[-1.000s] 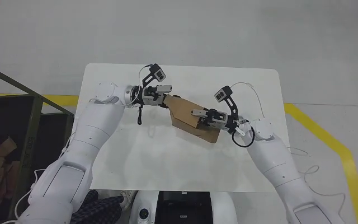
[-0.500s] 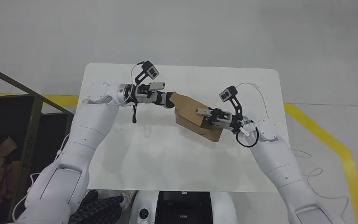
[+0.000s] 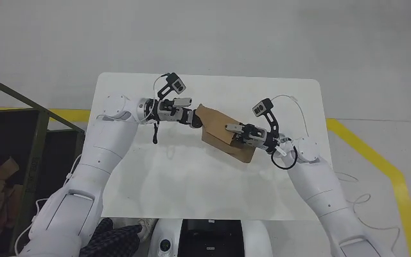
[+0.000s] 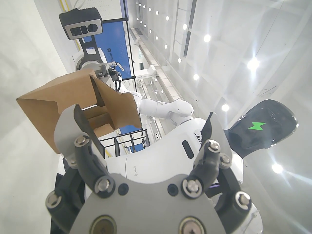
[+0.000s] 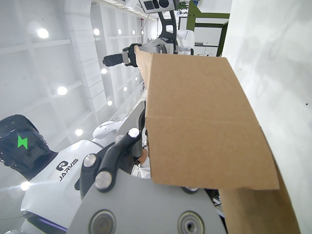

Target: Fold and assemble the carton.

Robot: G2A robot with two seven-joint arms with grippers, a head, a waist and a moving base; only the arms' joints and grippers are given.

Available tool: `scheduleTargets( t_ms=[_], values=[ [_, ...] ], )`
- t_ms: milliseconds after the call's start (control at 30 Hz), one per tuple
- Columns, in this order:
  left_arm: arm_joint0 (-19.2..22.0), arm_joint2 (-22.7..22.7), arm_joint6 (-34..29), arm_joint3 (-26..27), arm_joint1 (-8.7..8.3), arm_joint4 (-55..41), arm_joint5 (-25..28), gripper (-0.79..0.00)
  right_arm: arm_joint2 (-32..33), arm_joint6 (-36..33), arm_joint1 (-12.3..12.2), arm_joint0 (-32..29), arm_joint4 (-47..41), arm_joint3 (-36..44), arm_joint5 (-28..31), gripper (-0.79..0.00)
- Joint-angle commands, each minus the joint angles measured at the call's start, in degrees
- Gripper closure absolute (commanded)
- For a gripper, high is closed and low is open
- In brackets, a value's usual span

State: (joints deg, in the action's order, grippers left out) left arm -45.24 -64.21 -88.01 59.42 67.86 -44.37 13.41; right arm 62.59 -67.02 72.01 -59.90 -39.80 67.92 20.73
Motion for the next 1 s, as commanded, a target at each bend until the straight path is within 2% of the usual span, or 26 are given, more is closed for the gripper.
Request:
scheduleTargets(
  t_ms=[0, 800, 967],
  values=[
    [0.10, 0.50, 0.01, 0.08, 0.10, -0.09, -0.09, -0.785, -0.01, -0.01, 0.03, 0.13, -0.02, -0.25, 0.07, 0.000],
    [1.73, 5.13, 0.01, -0.52, 0.69, -1.91, -0.70, -0.785, -0.24, -3.75, 0.26, 1.61, -1.13, -3.13, -0.37, 0.000],
    [2.19, 4.85, 0.01, -1.54, 0.41, -2.43, -0.15, -0.785, -0.01, -4.29, 0.23, 1.57, -1.49, -3.47, -0.46, 0.000]
  ],
)
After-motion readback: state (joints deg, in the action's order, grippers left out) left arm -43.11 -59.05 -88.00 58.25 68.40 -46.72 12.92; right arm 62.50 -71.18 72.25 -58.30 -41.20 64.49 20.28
